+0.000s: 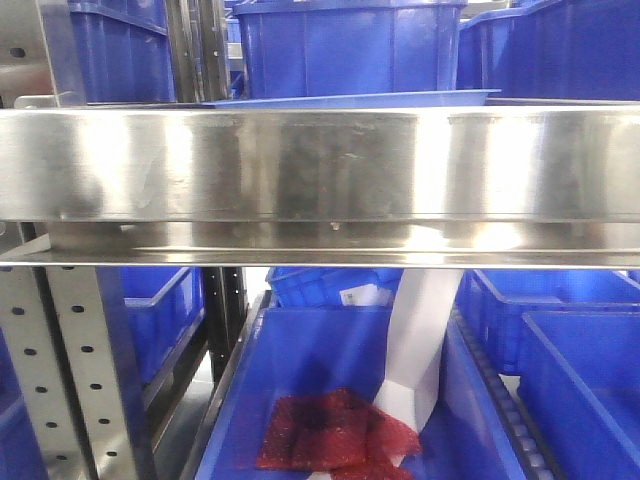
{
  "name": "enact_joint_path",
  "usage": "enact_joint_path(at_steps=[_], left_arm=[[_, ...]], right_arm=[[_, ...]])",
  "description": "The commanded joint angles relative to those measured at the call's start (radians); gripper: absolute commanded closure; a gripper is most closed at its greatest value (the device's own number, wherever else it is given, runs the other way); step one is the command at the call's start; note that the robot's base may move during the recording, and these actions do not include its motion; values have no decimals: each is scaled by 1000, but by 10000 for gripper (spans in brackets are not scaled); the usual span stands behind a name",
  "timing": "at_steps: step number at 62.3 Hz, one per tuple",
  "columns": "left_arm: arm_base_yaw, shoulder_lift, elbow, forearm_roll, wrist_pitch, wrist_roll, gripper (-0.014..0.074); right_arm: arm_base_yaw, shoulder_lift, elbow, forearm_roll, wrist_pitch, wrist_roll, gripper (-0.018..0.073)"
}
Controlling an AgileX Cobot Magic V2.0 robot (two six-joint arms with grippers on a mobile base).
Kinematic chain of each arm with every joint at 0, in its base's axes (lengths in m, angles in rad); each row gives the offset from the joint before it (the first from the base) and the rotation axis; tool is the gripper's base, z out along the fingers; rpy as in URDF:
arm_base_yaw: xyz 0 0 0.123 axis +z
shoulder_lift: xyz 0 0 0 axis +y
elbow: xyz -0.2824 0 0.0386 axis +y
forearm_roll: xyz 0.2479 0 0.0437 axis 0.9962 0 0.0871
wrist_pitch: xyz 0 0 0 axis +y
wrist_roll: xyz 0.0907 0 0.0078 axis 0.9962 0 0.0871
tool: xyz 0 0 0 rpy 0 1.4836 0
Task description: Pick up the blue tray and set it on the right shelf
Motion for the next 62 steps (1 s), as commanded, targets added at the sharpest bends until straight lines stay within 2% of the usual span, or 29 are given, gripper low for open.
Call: enact_joint_path(at_steps=[1,36,43,54,62], left_arm=[[0,-14,29,-8,-94,2,645],[0,-14,29,-8,-94,2,645],[0,-14,29,-8,-94,2,645],[0,-14,29,-8,-94,2,645],[0,-14,29,-8,-94,2,645]], right_arm=[[0,11,-28,-13,-92,-11,502],[-12,11,-19,-12,-100,-13,502],[-103,9,17,19,-107,-53,502],[-274,-60,155,130,-231,-101,502],[-323,-145,281,169,-321,-101,502]])
